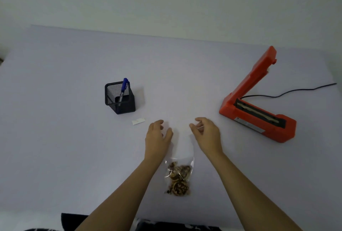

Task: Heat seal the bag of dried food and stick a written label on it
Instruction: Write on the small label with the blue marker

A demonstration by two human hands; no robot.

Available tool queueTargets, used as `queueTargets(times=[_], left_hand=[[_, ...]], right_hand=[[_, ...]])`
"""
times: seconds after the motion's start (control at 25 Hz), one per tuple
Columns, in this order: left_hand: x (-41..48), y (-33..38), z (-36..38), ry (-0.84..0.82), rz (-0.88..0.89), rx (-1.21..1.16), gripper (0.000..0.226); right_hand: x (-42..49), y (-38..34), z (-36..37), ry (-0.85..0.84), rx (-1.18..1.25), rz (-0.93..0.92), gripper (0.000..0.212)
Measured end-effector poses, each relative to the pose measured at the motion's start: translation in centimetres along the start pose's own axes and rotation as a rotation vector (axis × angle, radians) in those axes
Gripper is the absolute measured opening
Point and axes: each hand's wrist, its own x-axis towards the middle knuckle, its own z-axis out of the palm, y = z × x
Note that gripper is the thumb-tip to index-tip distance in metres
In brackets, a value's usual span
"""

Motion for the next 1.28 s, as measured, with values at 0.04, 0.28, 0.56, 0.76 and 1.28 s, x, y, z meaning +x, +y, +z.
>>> queueTargets(times=[0.04,0.28,0.56,0.76,1.28], left_hand=[[-0.2,0.4,-1.3,0.055,0.025,-0.031,0.037],[2.0,-0.3,-11.2,0.522,0.17,-0.121,0.023],[9.4,-2.9,-13.8,0.139,-0.153,-0.038,0.043],[10.5,-3.6,-13.5,0.075,-0.242,-0.142,0.035],[11.5,-3.8,-12.9,0.091,-0.276,-0.155,0.038]], right_hand=[[0.4,-1.1,-0.3,0.022,-0.002,-0.058,0.023],[4.7,-8.7,0.8,-0.05,0.015,-0.356,0.013],[8.2,-16.7,8.1,-0.245,-0.023,-0.367,0.031],[9.6,-18.7,12.8,-0.252,-0.078,-0.316,0.036],[9.9,-19.3,5.9,0.117,0.444,-0.108,0.01]])
